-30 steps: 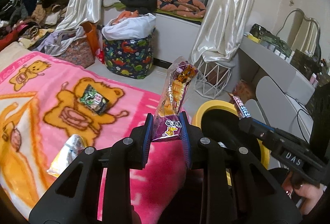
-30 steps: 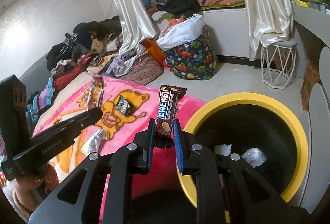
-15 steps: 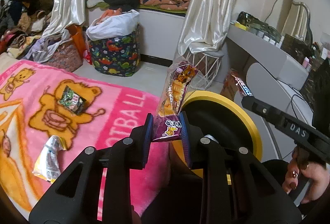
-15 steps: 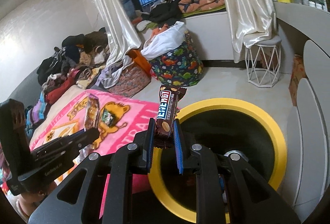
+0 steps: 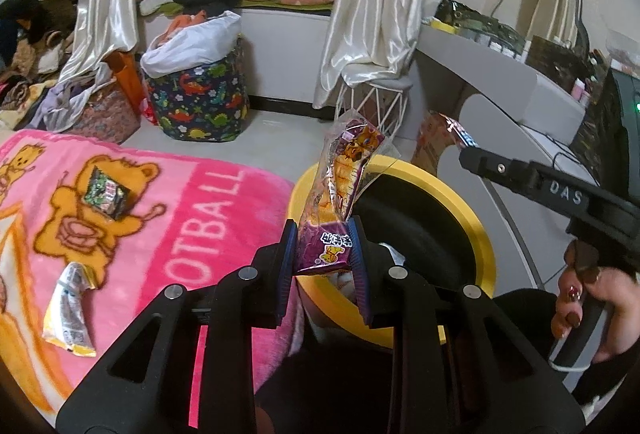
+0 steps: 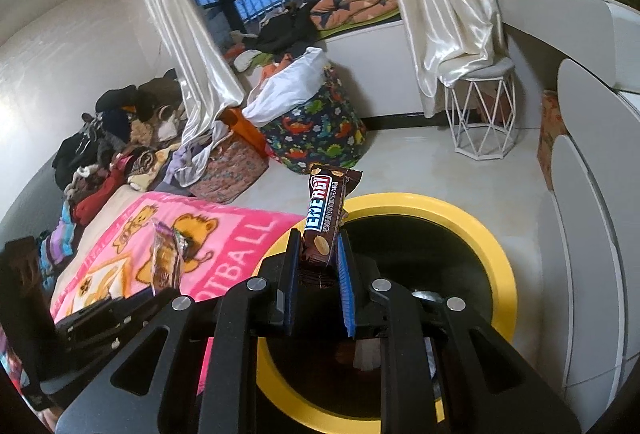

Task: Collect trash
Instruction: 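Open both tools to drop the two wrappers into the bin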

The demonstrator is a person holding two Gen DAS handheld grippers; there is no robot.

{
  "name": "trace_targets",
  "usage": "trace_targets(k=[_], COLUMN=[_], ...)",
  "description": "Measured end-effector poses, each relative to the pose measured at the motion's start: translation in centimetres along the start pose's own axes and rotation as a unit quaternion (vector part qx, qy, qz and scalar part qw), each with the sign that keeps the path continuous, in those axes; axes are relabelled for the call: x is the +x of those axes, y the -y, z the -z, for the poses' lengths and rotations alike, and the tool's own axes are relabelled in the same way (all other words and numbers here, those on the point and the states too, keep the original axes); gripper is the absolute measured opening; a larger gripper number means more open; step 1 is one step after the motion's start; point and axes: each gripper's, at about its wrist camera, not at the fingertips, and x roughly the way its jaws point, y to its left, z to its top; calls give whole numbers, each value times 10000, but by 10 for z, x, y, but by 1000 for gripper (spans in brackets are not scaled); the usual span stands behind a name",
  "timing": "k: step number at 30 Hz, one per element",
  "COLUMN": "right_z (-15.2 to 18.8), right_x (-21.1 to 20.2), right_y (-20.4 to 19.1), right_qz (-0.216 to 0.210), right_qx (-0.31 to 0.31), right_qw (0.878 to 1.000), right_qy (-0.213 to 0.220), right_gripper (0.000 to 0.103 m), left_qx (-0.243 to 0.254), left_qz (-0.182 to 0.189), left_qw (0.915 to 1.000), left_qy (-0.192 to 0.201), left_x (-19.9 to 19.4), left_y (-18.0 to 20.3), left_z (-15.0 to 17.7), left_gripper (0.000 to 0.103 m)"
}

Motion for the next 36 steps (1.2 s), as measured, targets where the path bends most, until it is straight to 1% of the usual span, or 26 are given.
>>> trace_targets(k=[12, 20, 24, 32, 36], right_z=[3, 2, 4, 7, 6], right_x=[9, 6, 8, 13, 16], right_y=[27, 47, 57, 61, 64], right_qz=[130, 231, 251, 97, -3], right_qx=[334, 558, 689, 798, 853], right_qw=[9992, 9981, 9971, 9962, 9957], right_qy=[-188, -157, -217, -330, -367], right_gripper=[17, 17, 17, 19, 20], left_qx=[283, 473, 499, 511, 390], left_qz=[206, 310, 337, 289, 246], left_qw=[9985, 9961, 9948, 9936, 9933], left_qy=[-424, -684, -819, -970, -1063], left_x=[31, 51, 61, 82, 90], left_y=[25, 40, 43, 46, 43], left_z=[7, 13, 12, 4, 1], left_gripper=[20, 20, 20, 20, 20])
